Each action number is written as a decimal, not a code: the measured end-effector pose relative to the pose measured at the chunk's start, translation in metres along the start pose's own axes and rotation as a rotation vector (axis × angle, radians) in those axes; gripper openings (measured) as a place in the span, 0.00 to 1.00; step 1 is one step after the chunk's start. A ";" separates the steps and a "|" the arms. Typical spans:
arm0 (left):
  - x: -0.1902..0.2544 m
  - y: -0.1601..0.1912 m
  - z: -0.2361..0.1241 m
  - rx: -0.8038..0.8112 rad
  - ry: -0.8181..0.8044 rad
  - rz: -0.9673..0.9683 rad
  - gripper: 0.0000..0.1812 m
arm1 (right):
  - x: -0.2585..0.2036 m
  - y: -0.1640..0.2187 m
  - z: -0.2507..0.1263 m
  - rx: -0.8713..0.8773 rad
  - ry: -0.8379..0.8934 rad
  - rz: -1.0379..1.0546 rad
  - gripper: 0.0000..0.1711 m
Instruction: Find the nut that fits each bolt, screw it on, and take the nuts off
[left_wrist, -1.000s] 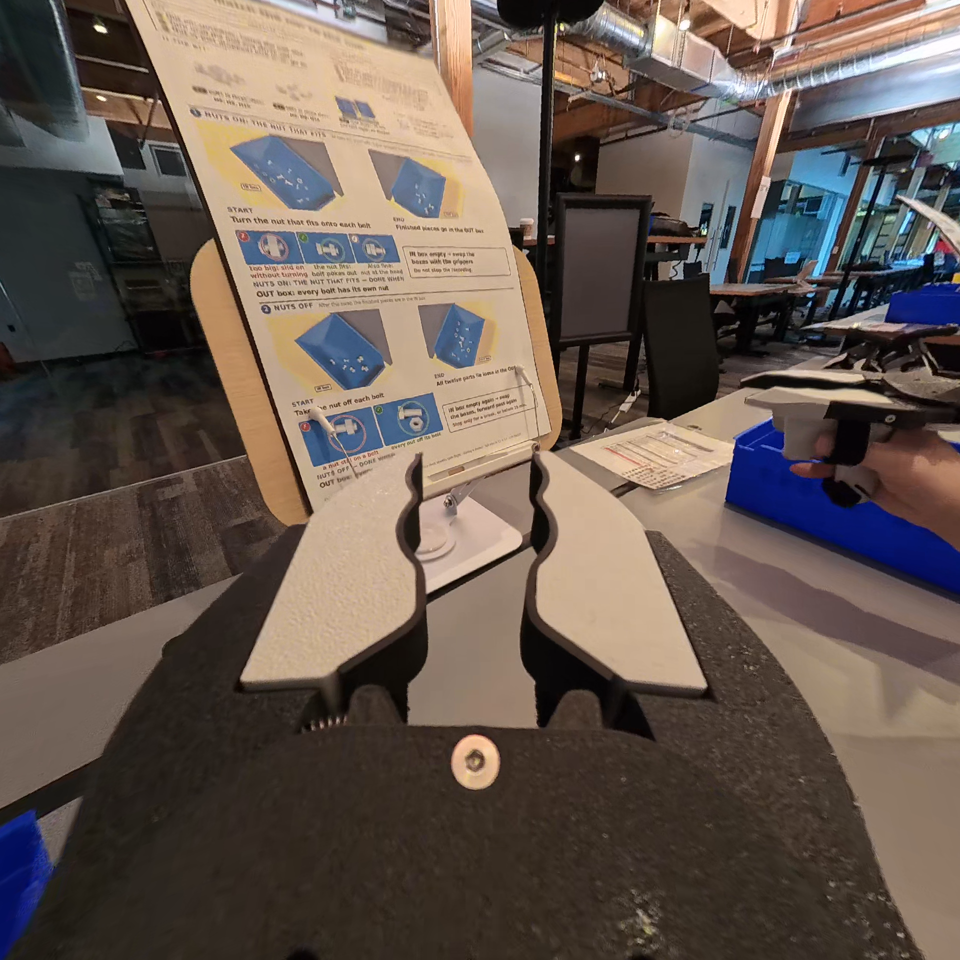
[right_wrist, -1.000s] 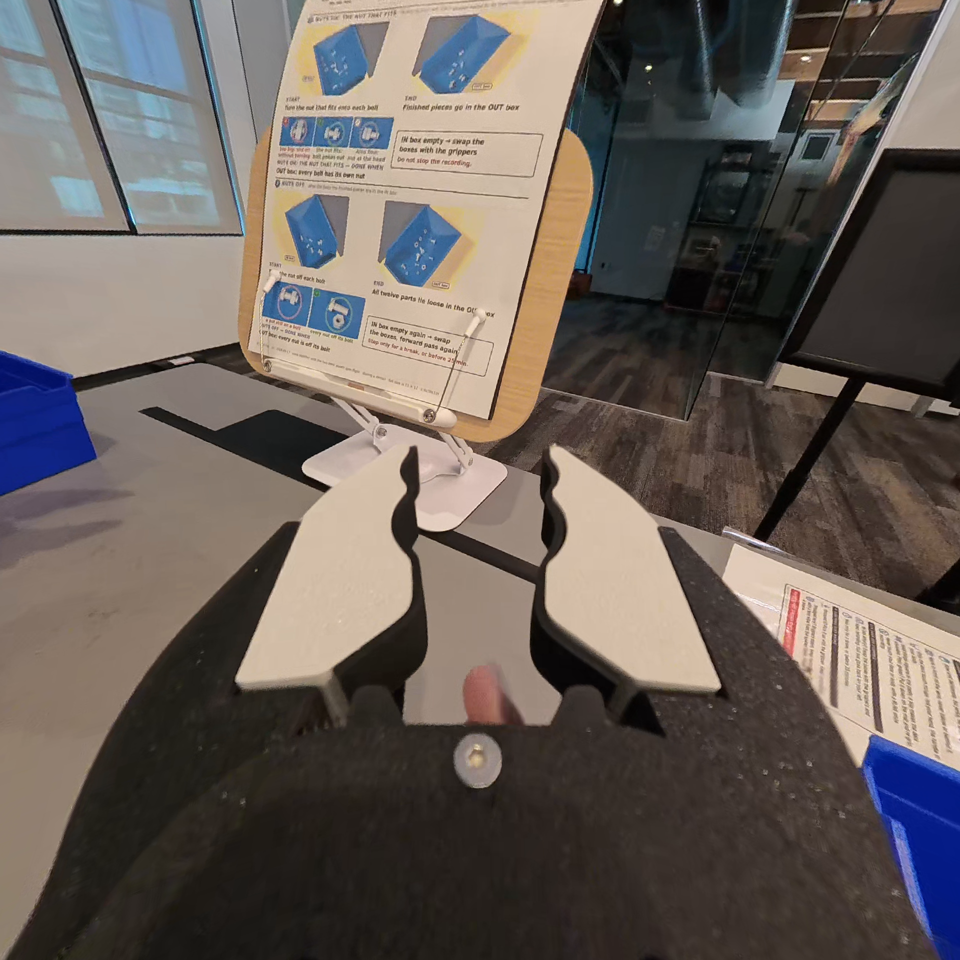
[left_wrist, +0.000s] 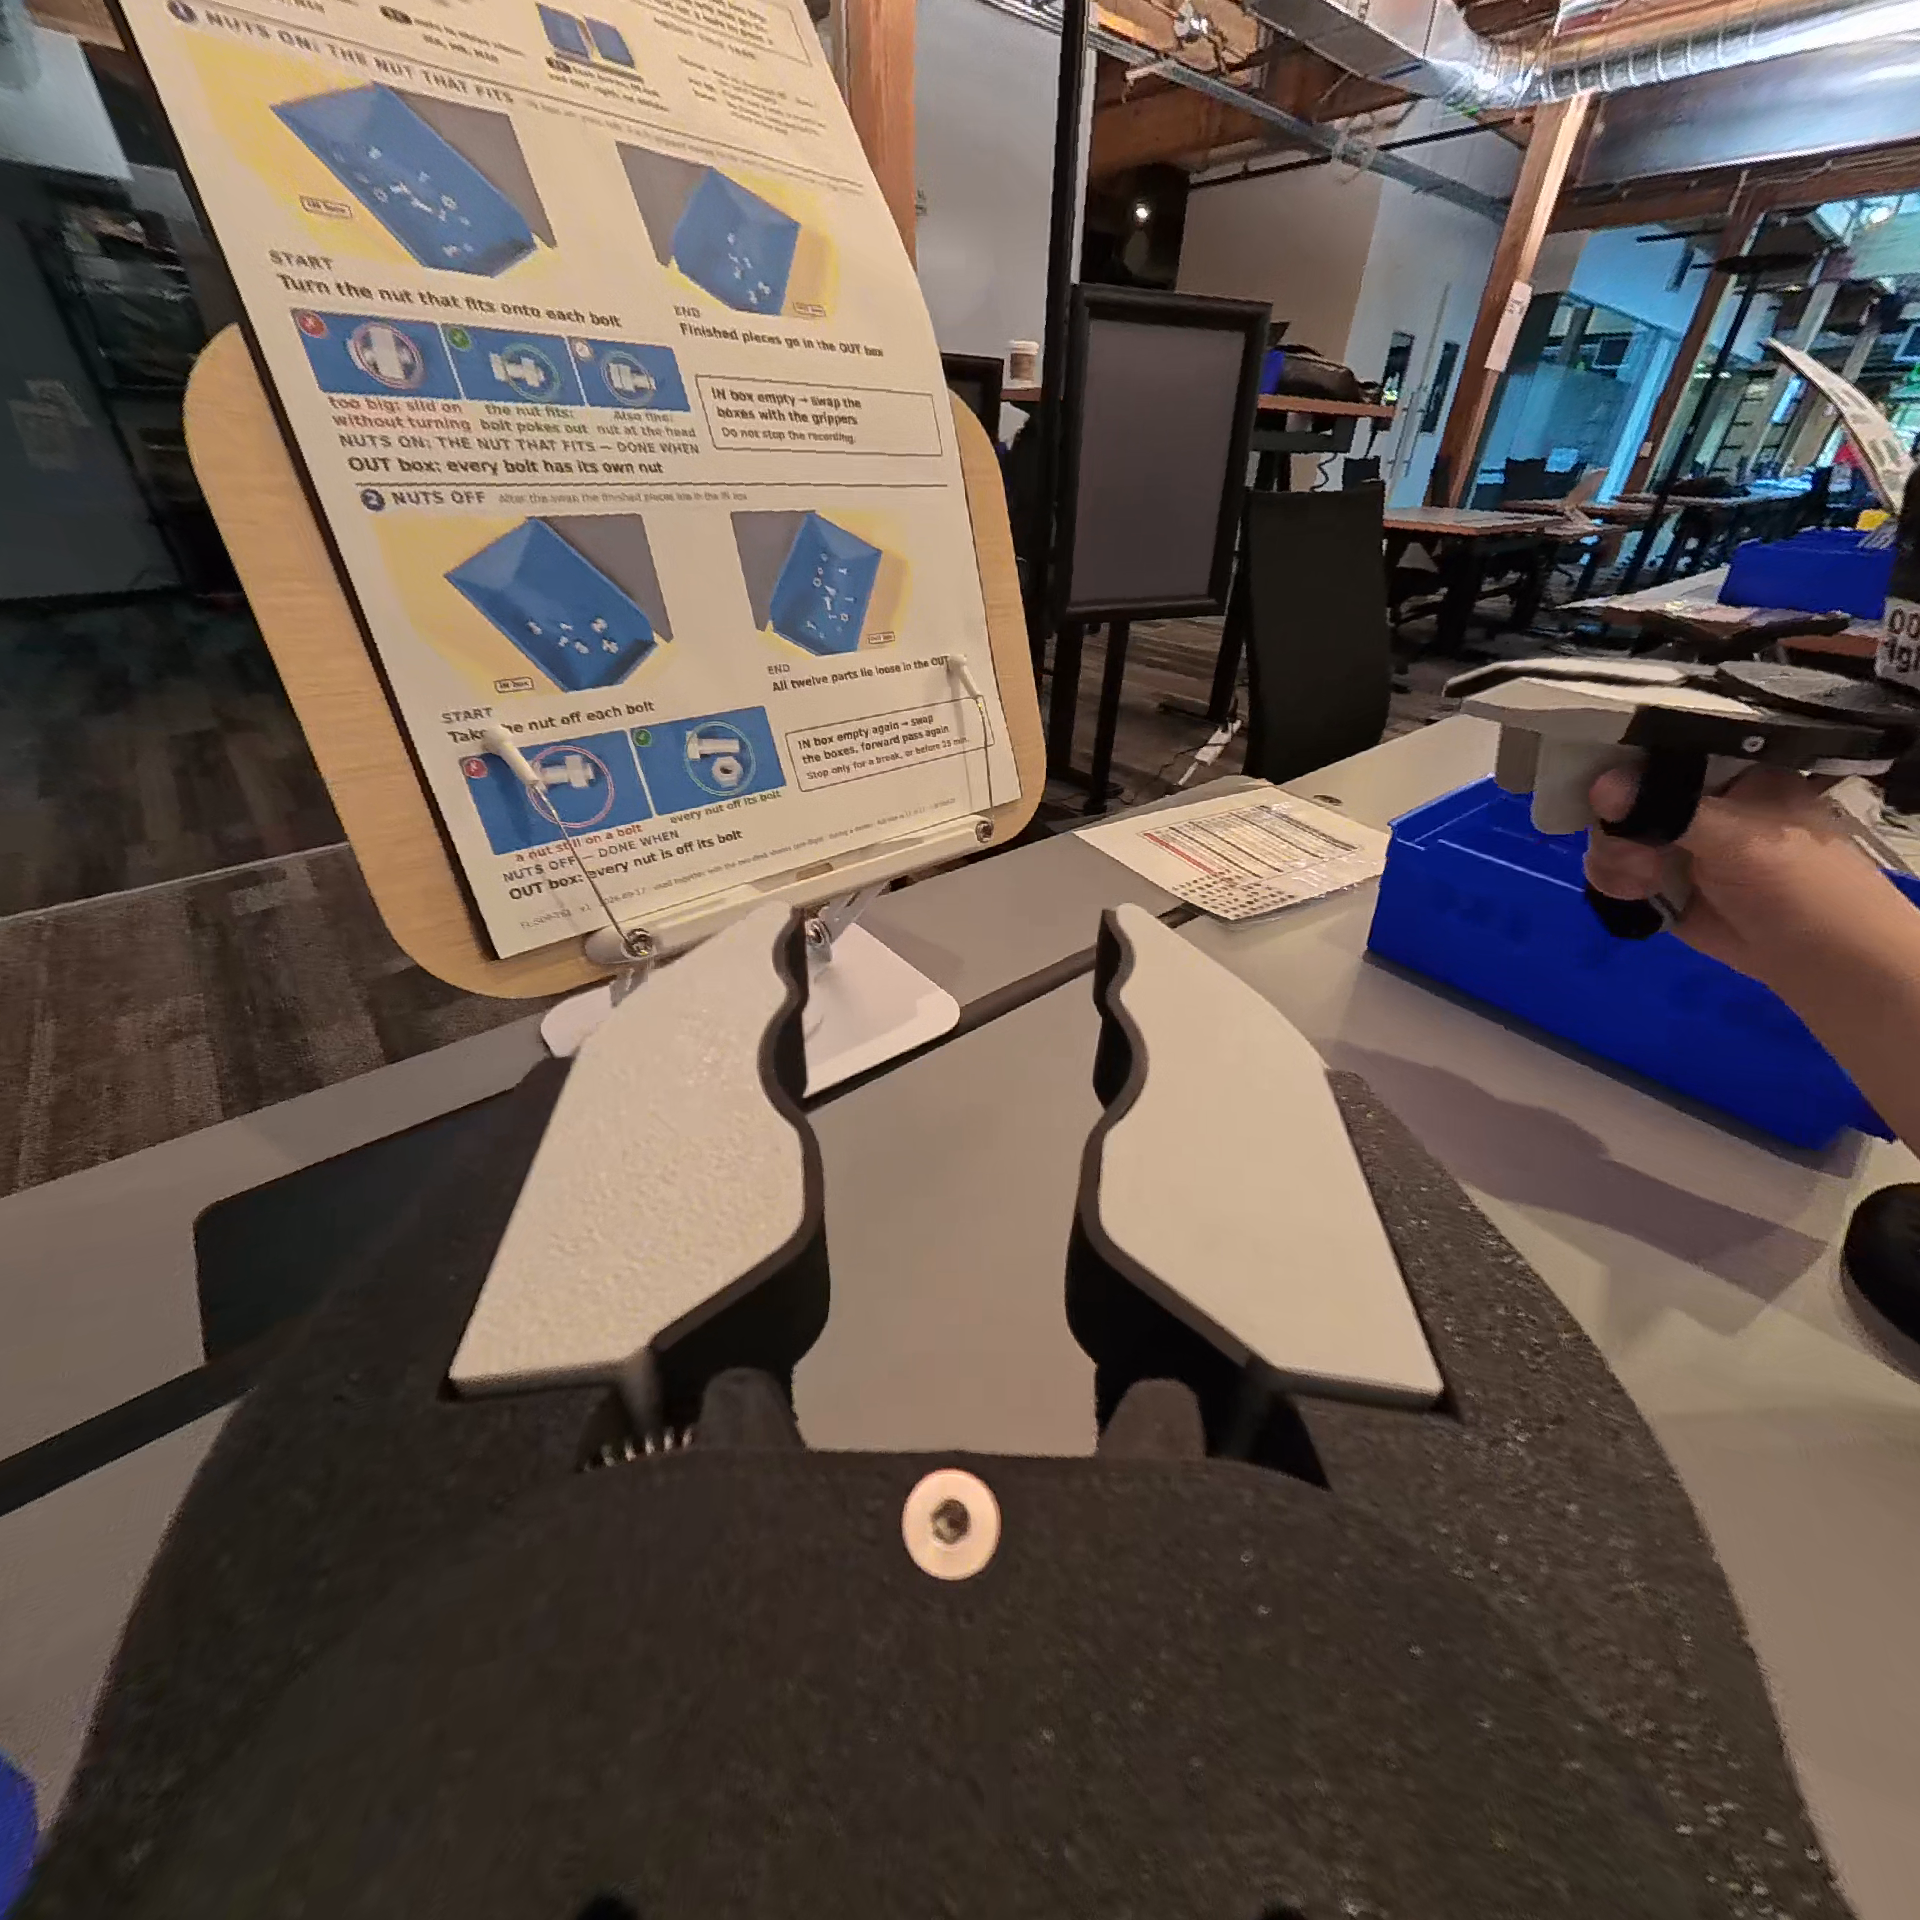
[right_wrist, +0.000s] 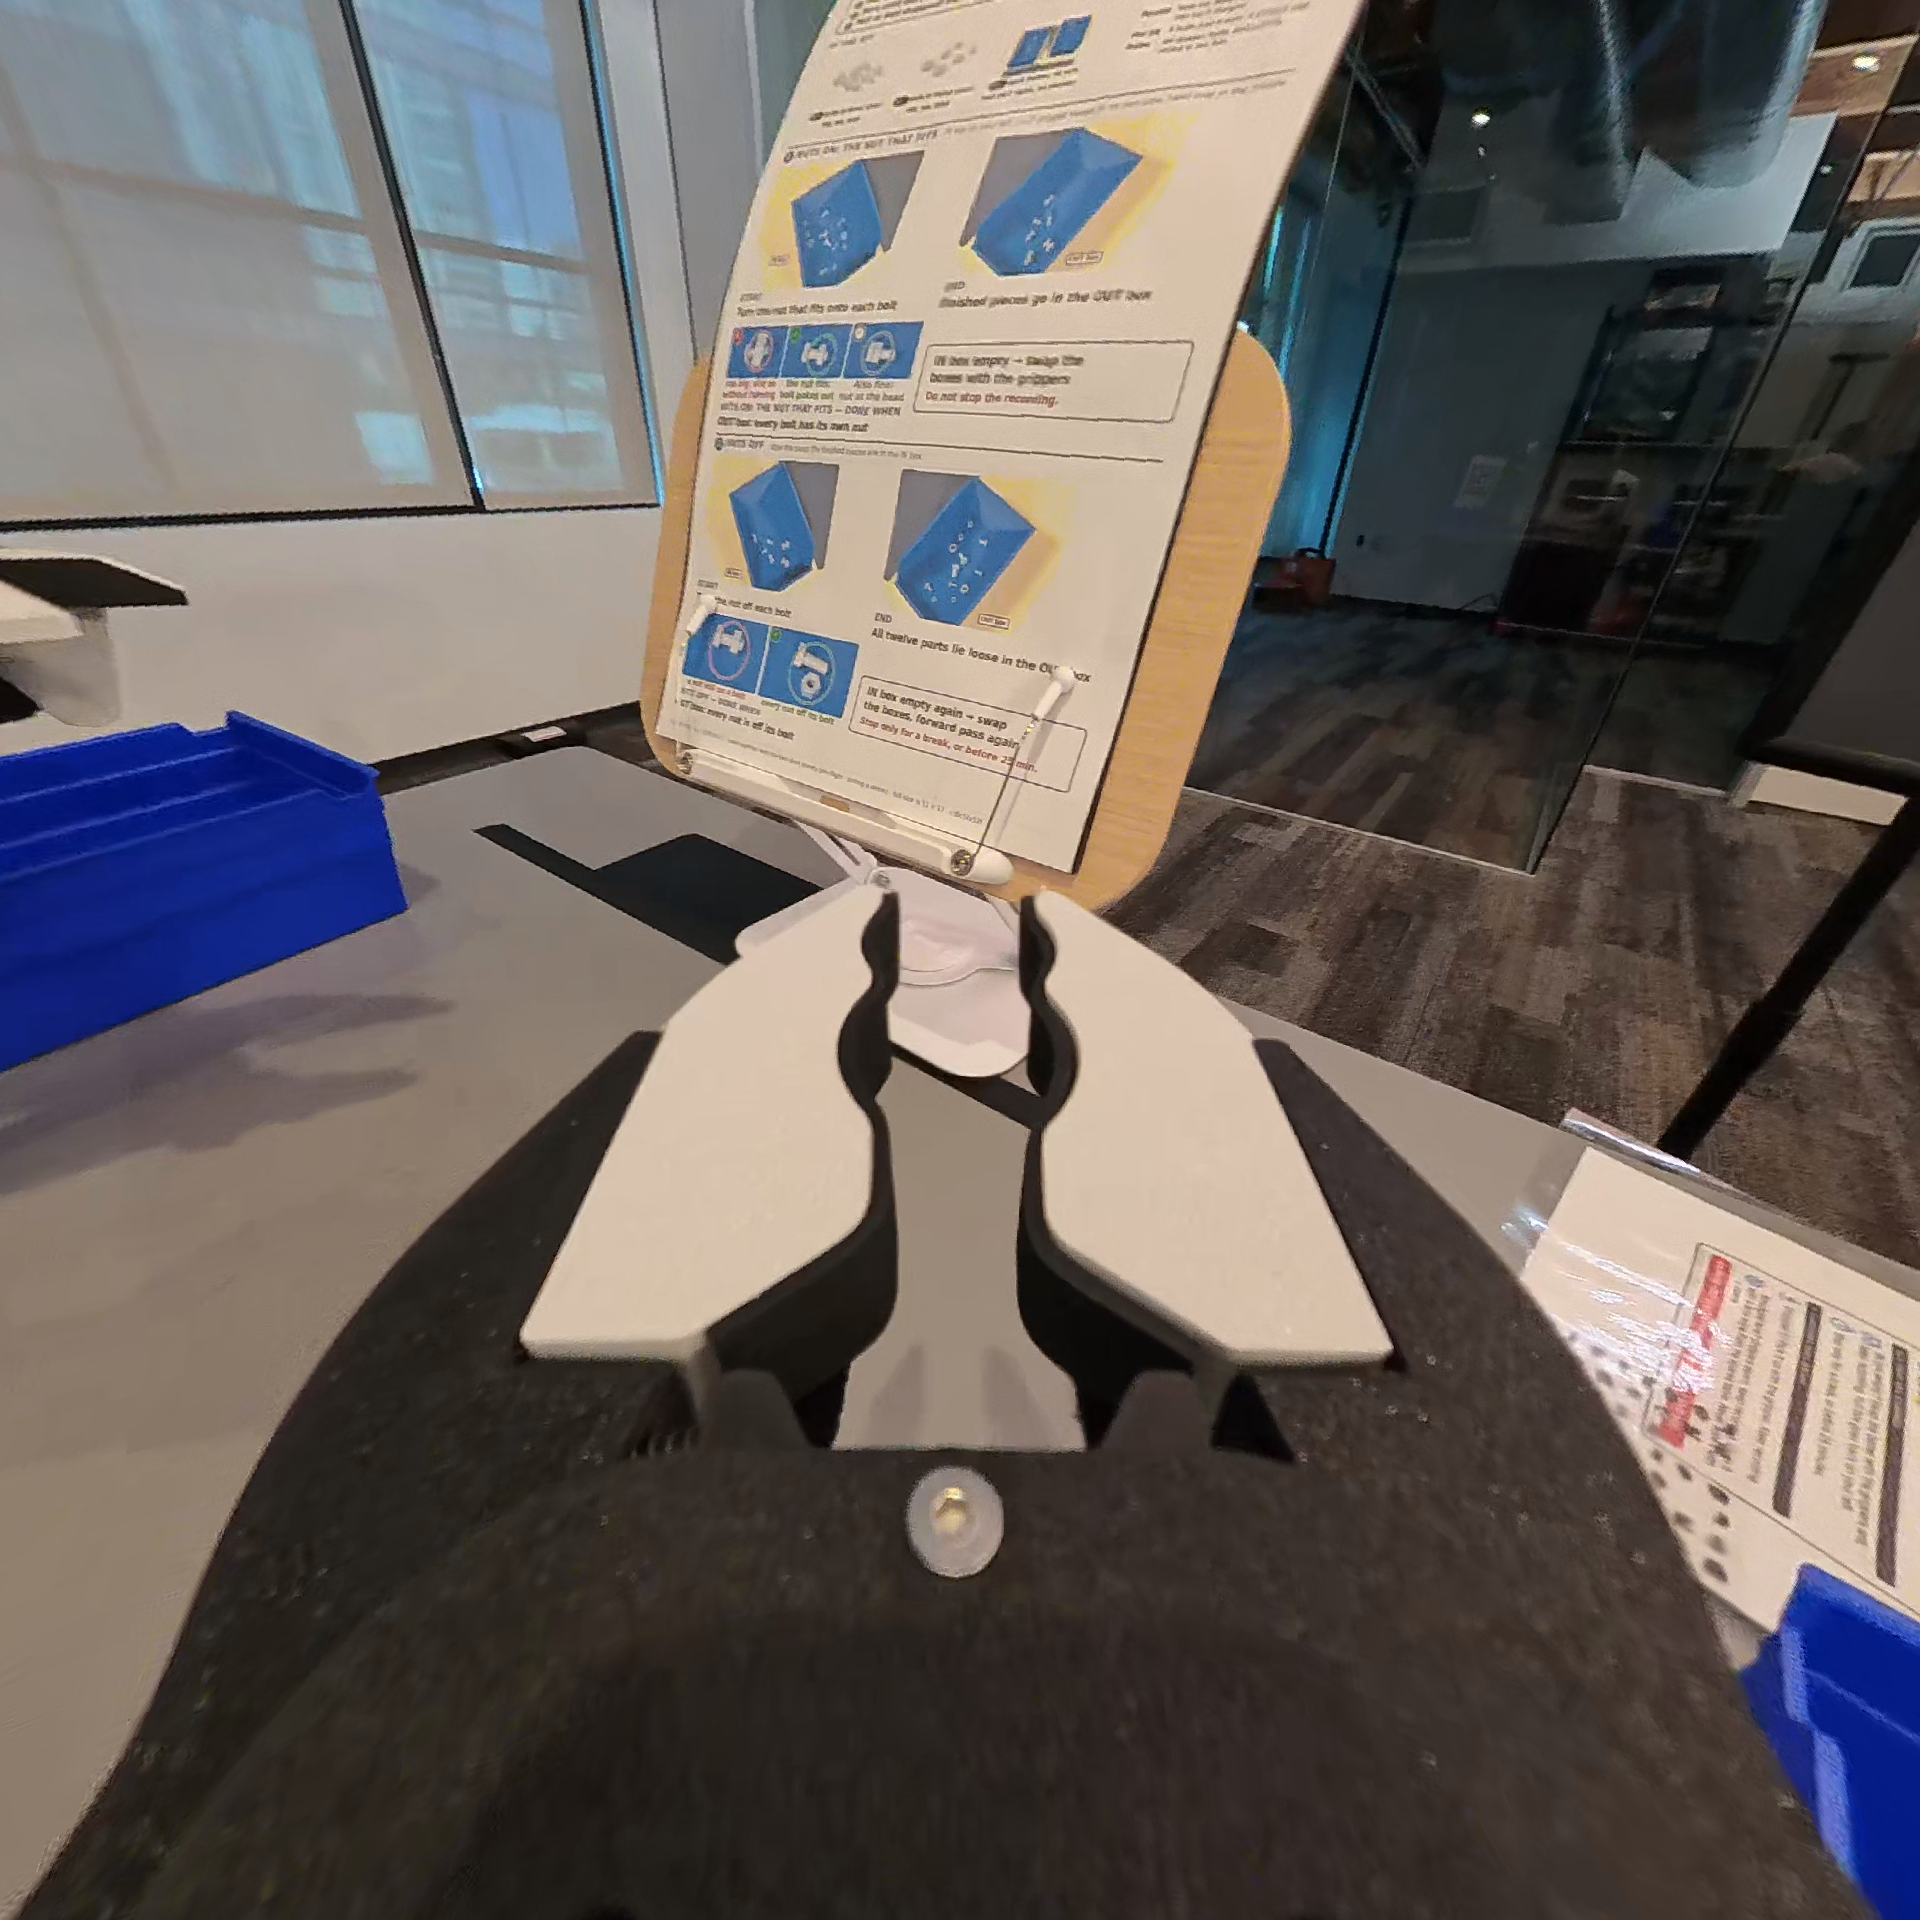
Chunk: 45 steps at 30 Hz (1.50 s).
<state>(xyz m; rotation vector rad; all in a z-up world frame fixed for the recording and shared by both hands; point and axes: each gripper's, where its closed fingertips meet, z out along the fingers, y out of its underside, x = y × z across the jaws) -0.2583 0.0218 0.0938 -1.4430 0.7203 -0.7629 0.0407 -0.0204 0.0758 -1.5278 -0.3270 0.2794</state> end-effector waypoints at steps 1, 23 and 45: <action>-0.001 0.000 -0.001 0.007 -0.015 -0.002 0.28 | -0.002 -0.001 -0.001 0.000 -0.016 -0.007 0.11; -0.025 0.018 -0.012 -0.023 -0.053 0.070 0.24 | -0.002 0.045 0.016 -0.185 0.111 -0.126 0.10; -0.033 0.011 -0.021 -0.022 -0.087 0.052 0.21 | 0.004 0.049 0.013 -0.240 0.119 -0.147 0.10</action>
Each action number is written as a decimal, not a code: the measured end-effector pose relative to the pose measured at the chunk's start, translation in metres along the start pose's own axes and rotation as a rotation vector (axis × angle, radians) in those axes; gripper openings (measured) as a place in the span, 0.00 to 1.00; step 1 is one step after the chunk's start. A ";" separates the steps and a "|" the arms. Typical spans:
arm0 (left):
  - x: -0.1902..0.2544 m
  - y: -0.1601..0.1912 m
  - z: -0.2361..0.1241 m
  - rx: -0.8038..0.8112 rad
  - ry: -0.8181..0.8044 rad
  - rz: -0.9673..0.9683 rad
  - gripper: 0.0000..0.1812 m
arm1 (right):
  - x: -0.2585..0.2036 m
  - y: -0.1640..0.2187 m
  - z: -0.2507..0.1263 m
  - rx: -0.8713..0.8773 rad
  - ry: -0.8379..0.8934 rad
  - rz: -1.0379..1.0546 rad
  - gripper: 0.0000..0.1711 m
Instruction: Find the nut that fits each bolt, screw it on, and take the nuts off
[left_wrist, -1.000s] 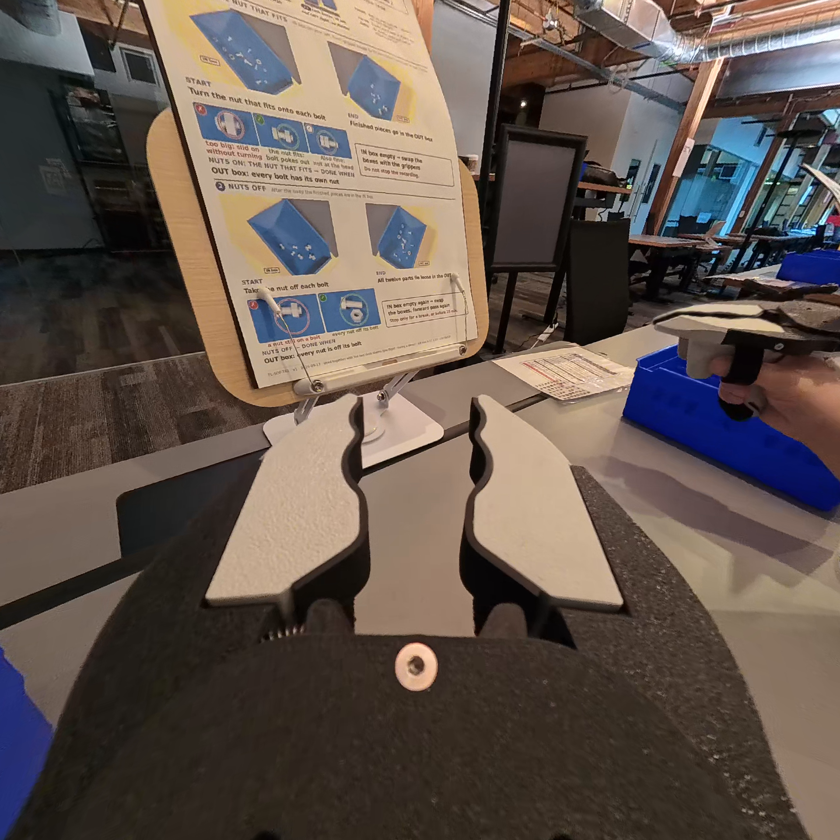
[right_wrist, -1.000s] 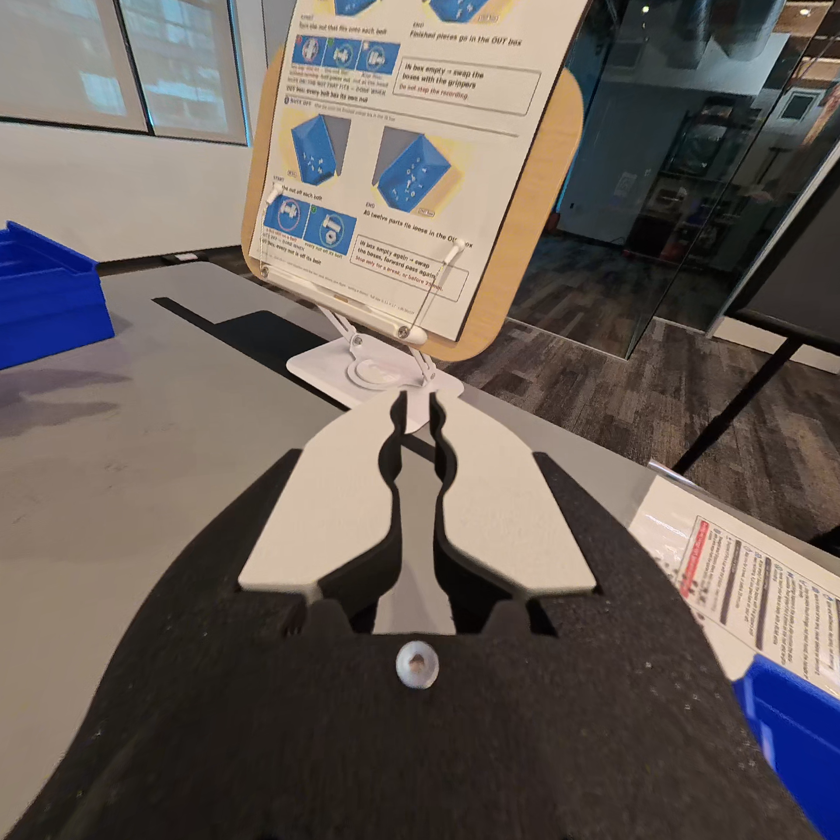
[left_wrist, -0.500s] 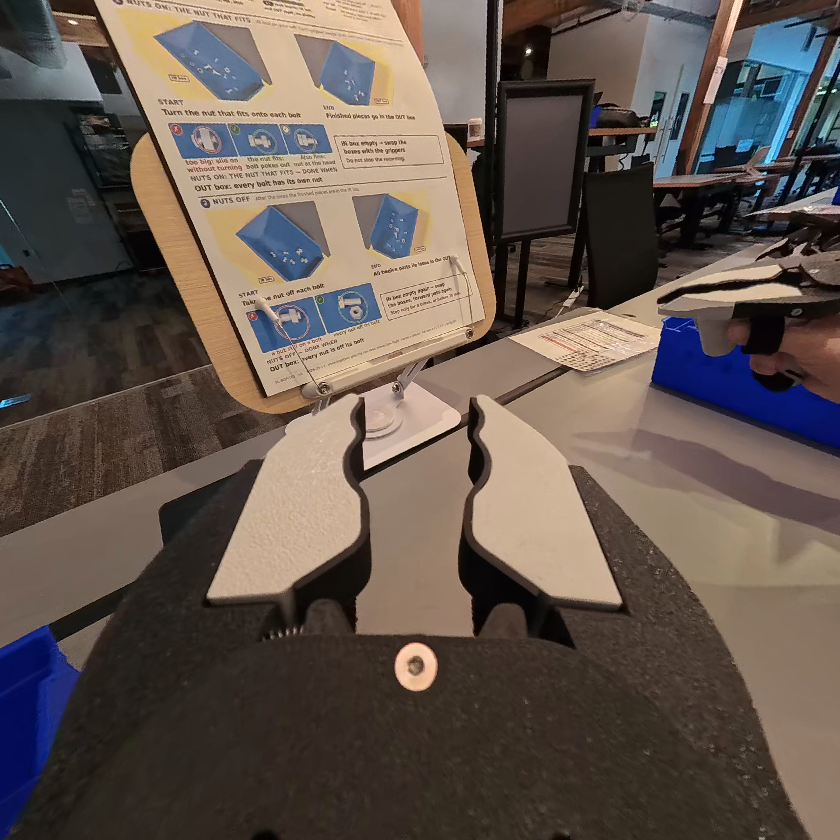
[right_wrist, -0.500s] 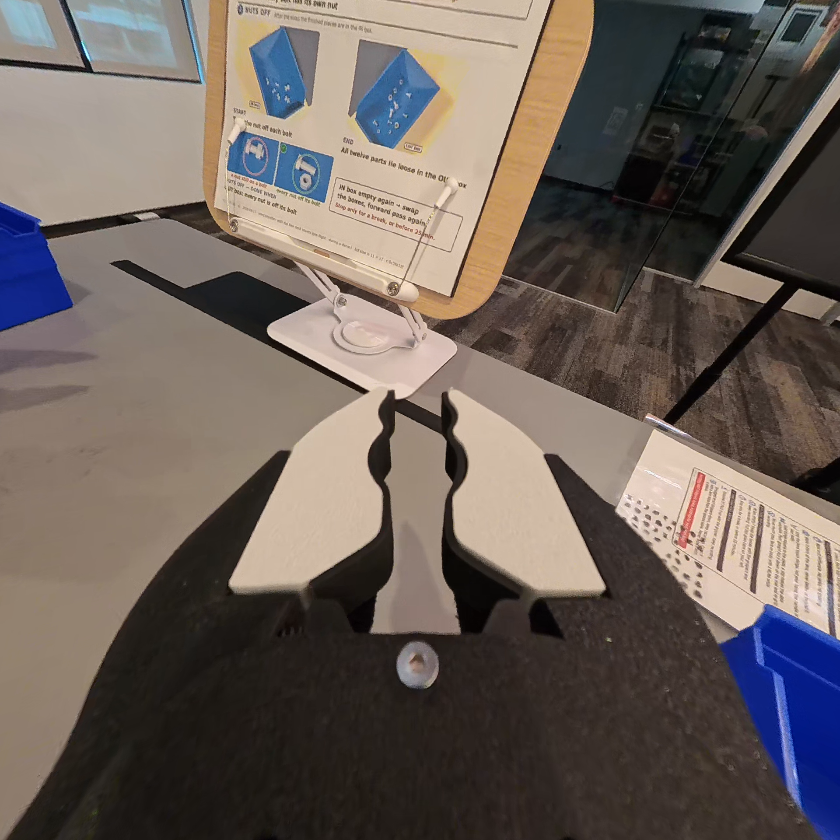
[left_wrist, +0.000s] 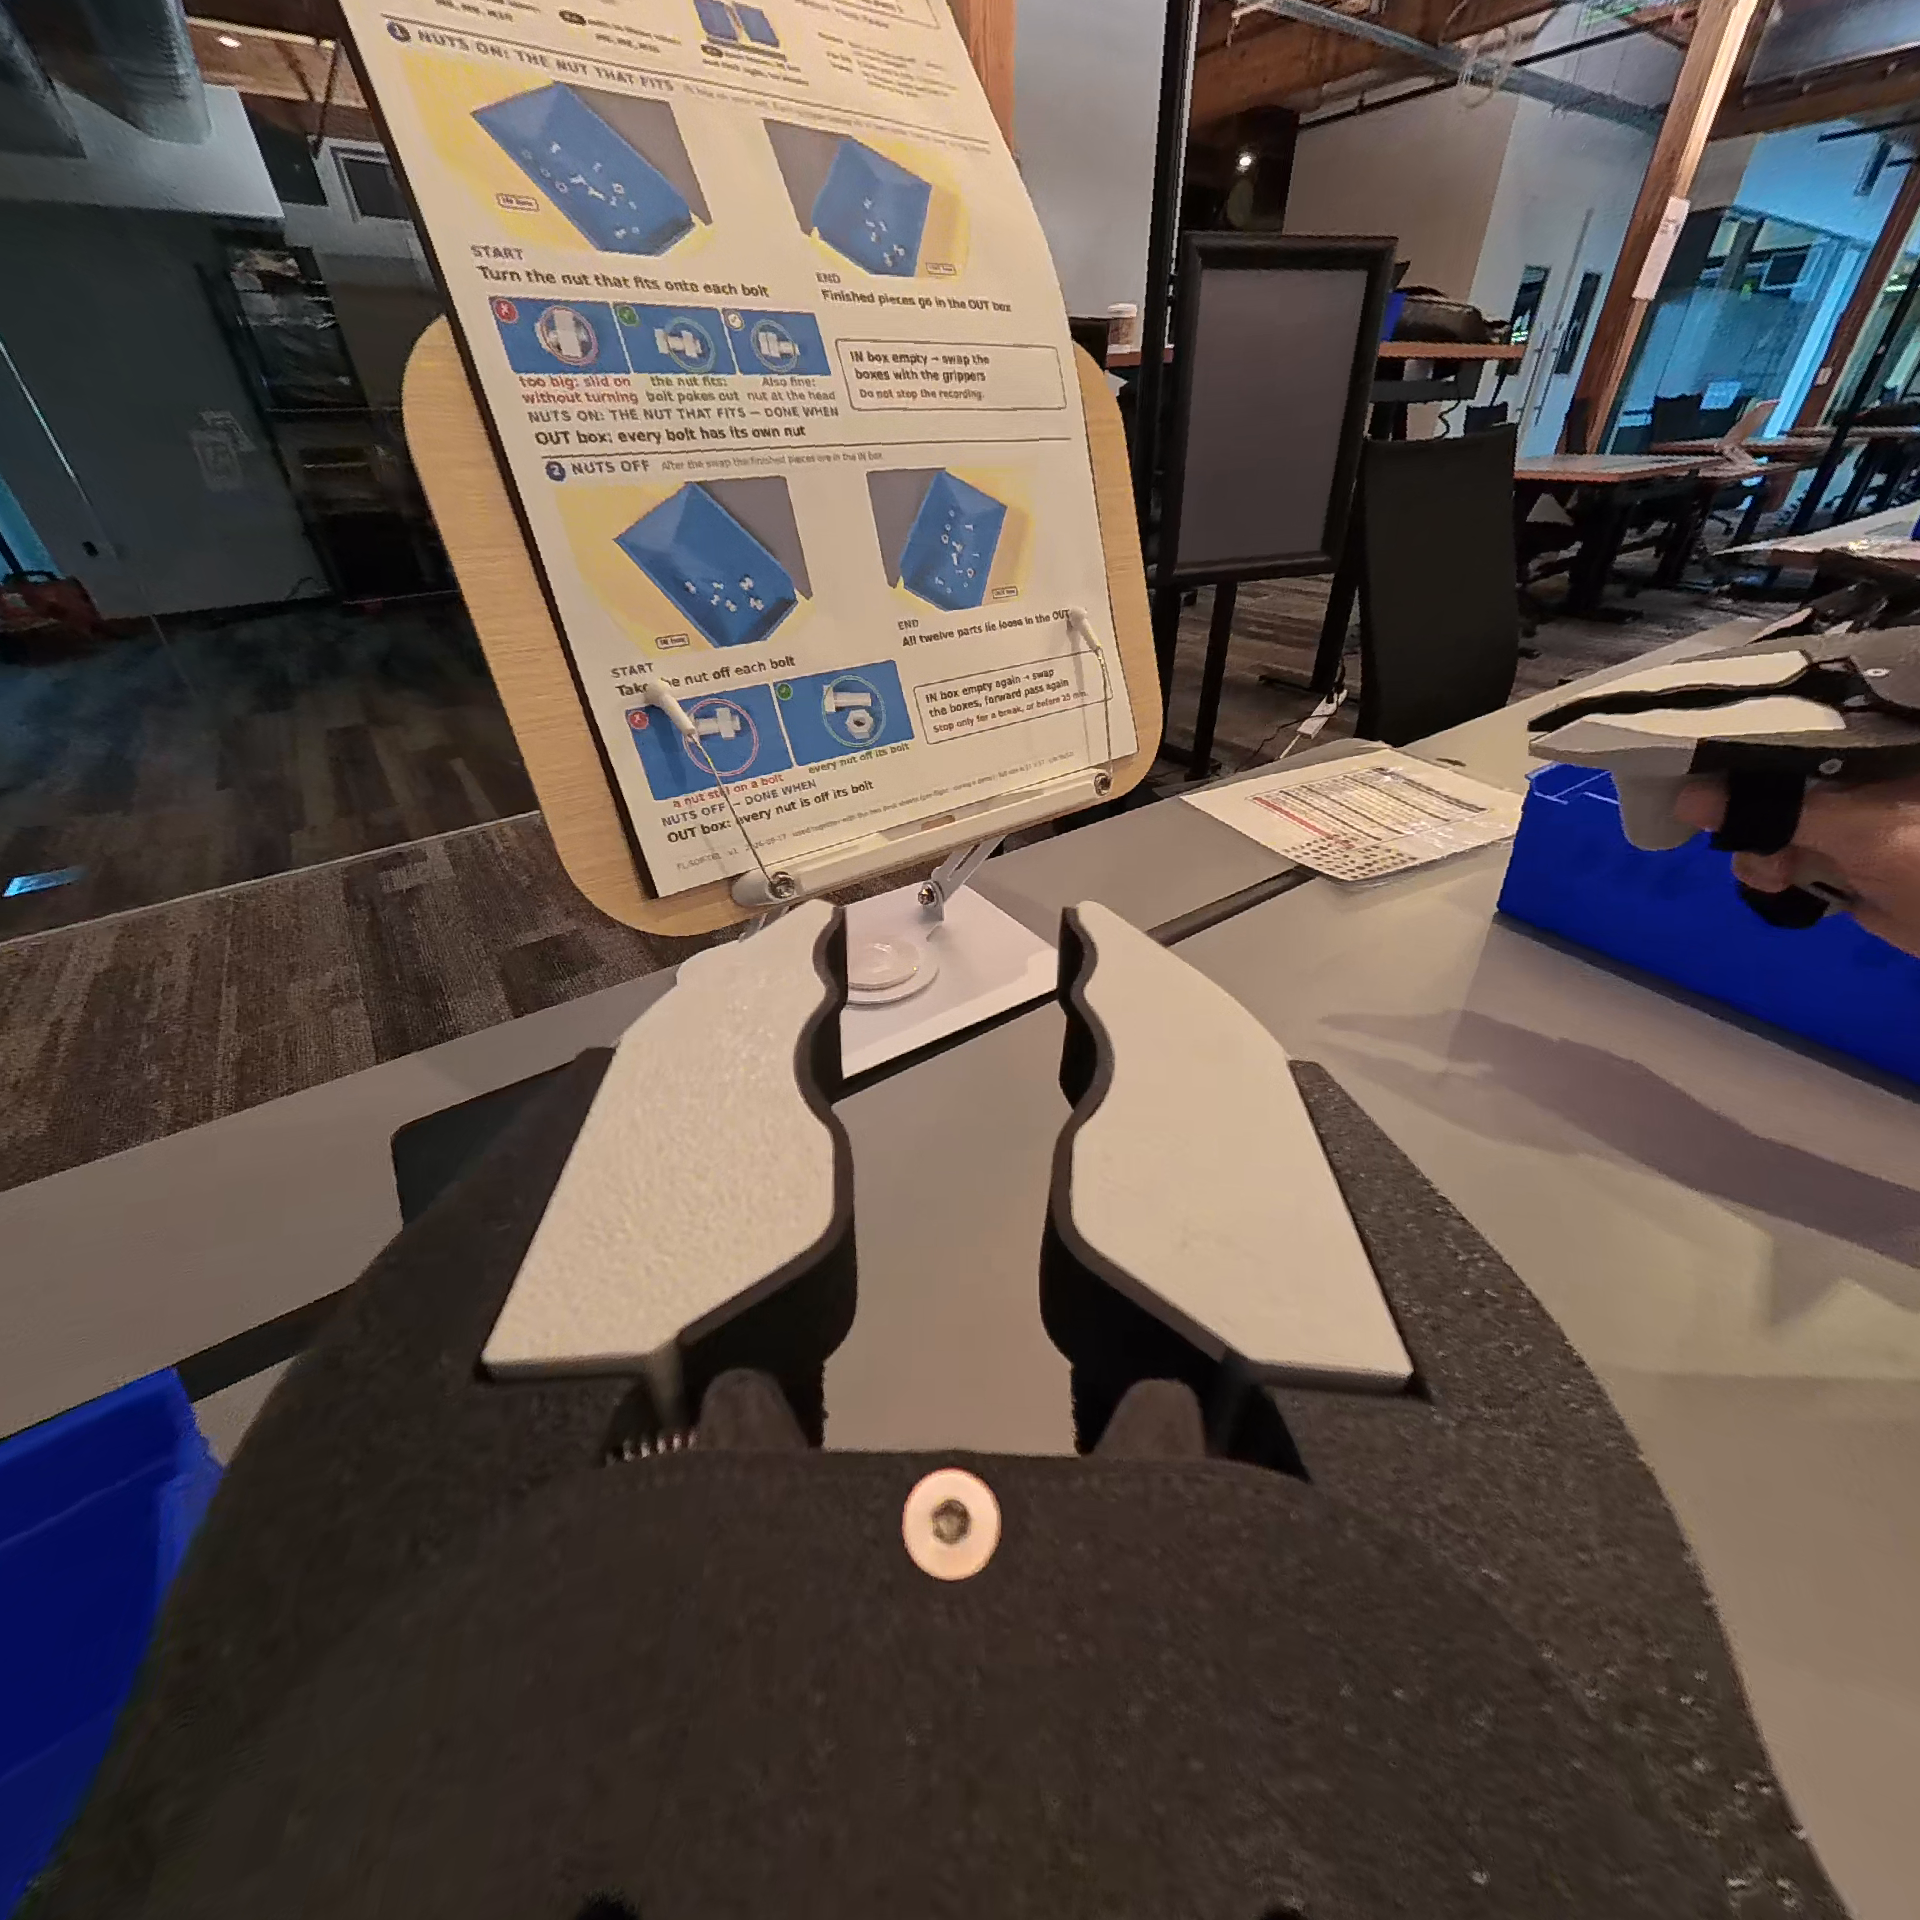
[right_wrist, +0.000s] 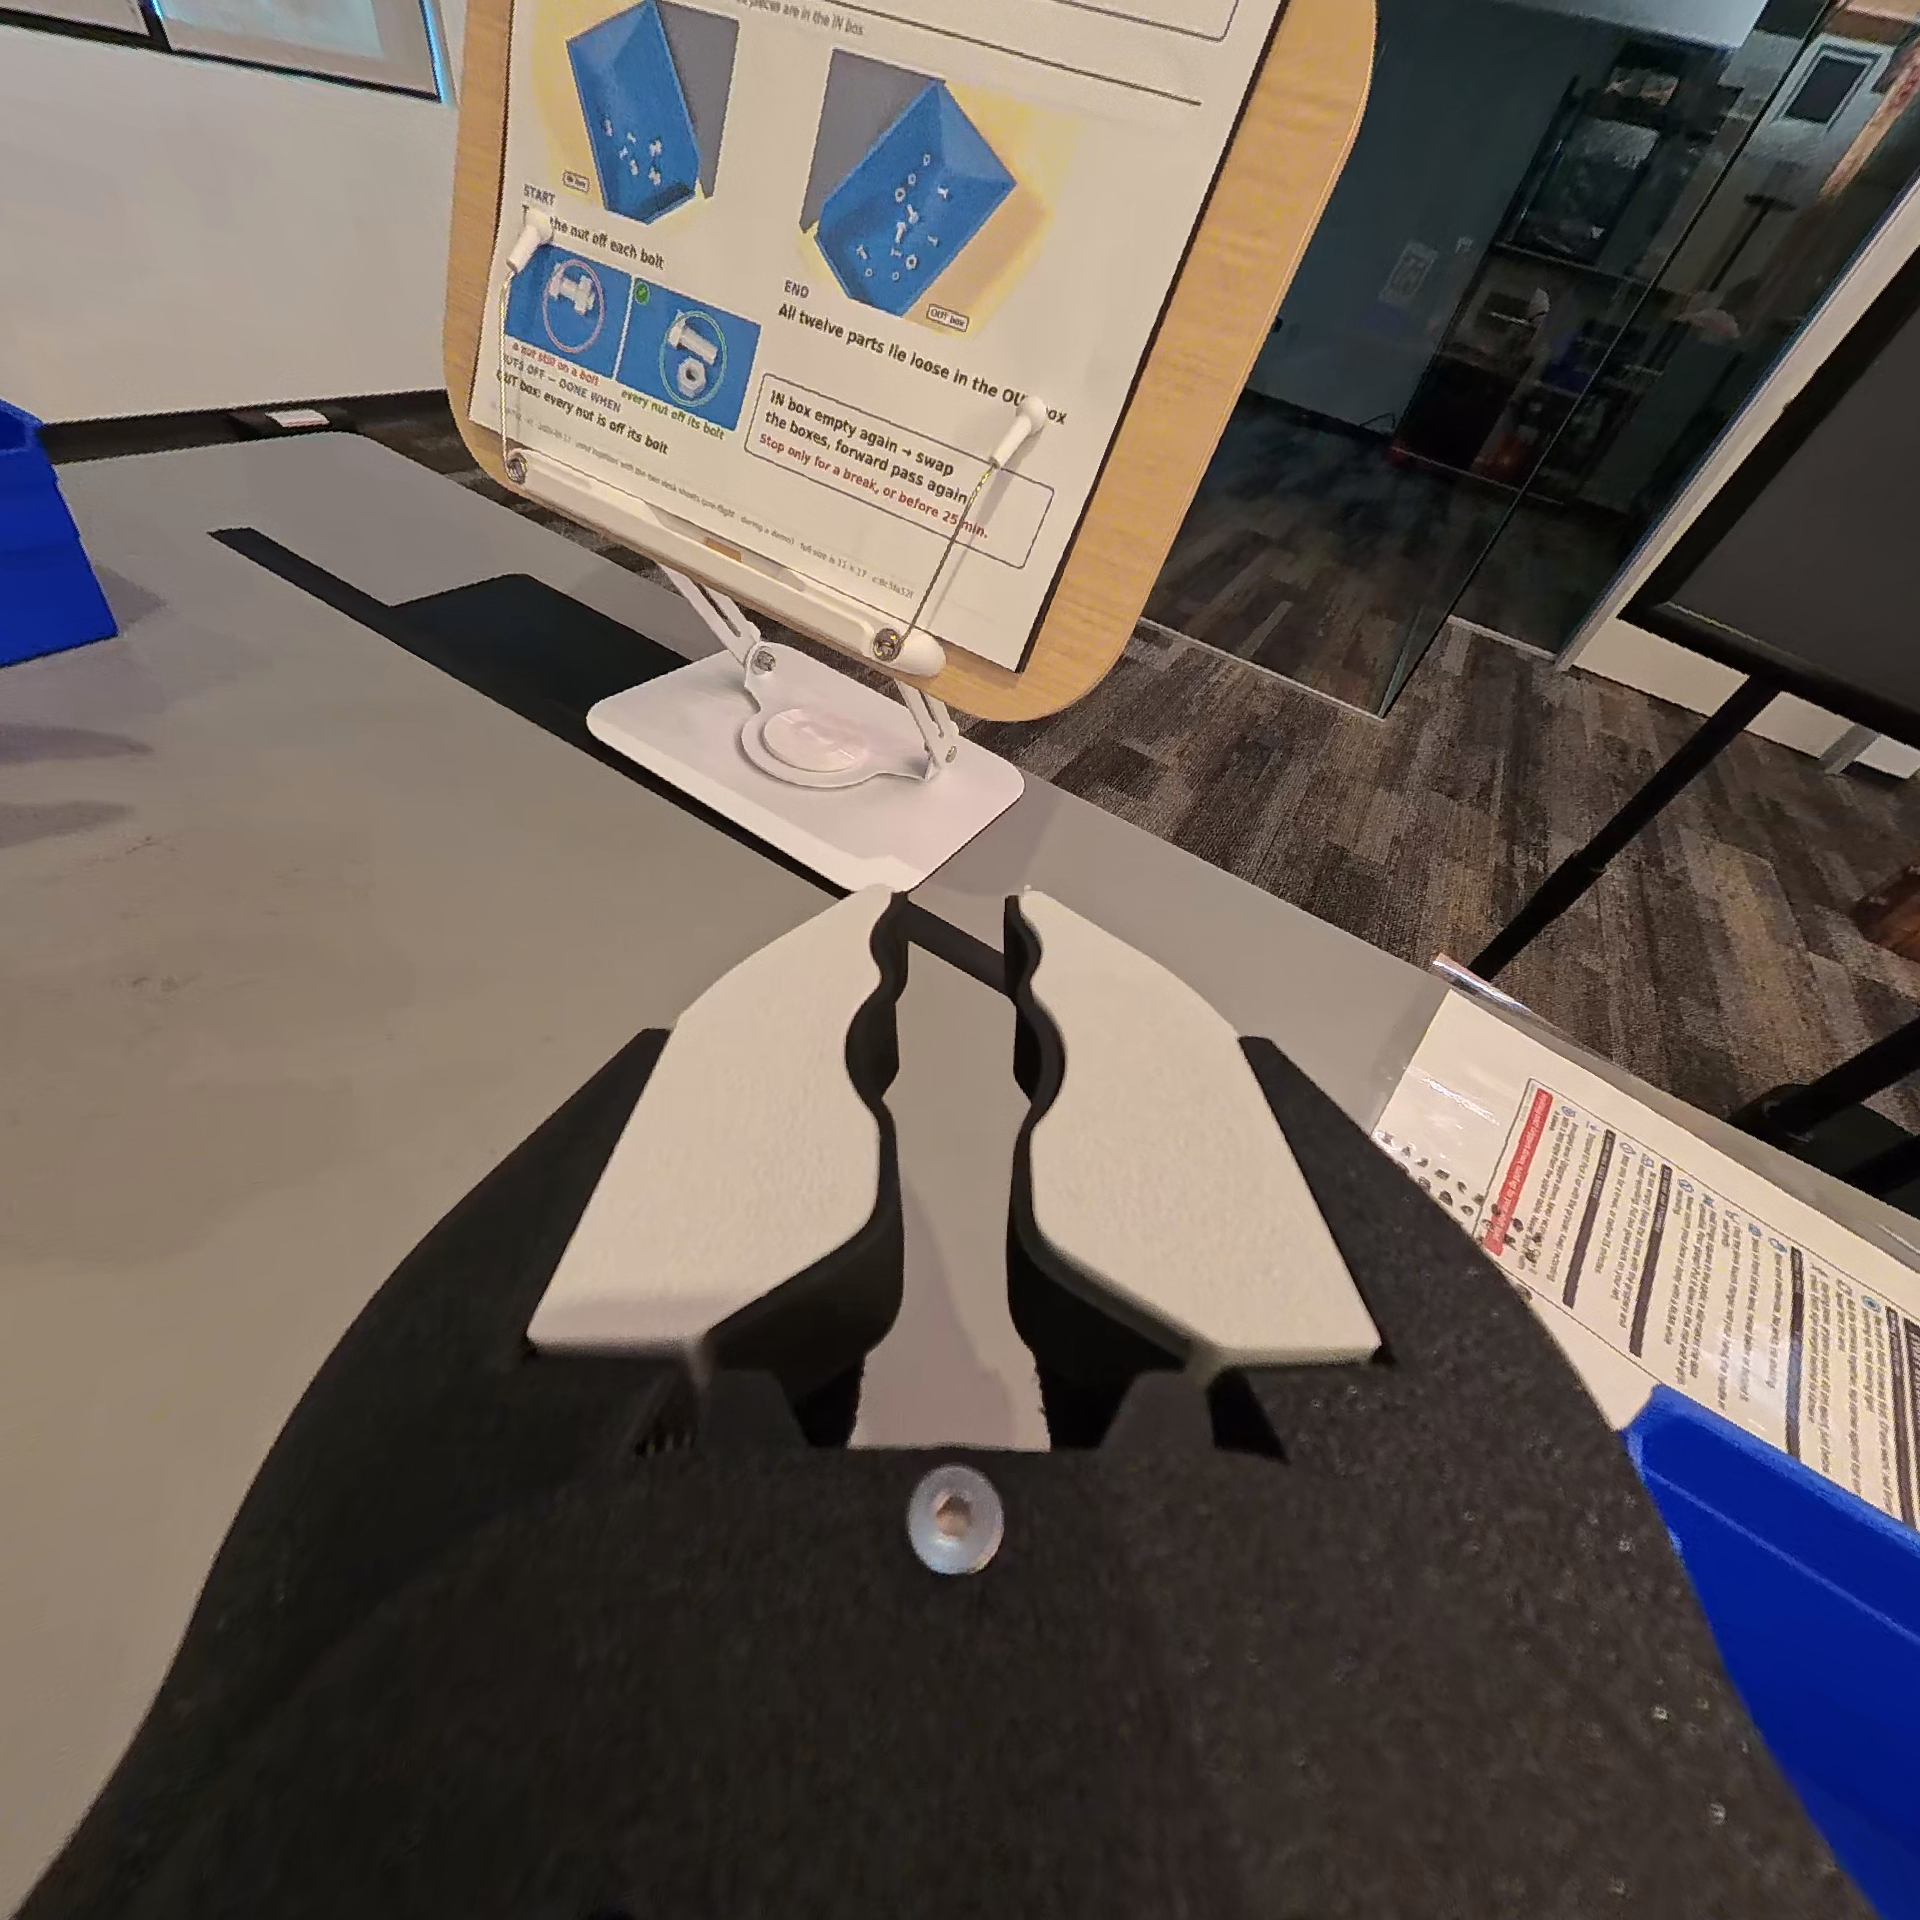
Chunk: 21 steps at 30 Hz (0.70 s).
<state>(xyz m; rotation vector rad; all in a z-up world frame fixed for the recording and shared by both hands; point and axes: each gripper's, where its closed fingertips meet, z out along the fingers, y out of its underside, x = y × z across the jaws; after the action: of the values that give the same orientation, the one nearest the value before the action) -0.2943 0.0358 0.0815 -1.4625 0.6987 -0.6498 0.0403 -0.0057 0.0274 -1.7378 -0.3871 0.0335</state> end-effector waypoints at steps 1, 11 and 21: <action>0.000 0.000 0.000 0.000 0.001 0.002 0.21 | 0.000 -0.001 -0.001 0.003 0.000 -0.001 0.10; 0.004 0.005 0.002 -0.026 0.015 0.039 0.15 | 0.000 -0.009 -0.007 0.023 -0.009 -0.001 0.08; 0.008 0.010 0.005 -0.044 0.032 0.040 0.14 | -0.002 -0.006 -0.005 0.016 -0.017 -0.004 0.08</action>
<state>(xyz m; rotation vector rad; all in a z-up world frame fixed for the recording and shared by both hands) -0.2856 0.0329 0.0709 -1.4777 0.7700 -0.6318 0.0379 -0.0099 0.0341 -1.7216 -0.4019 0.0480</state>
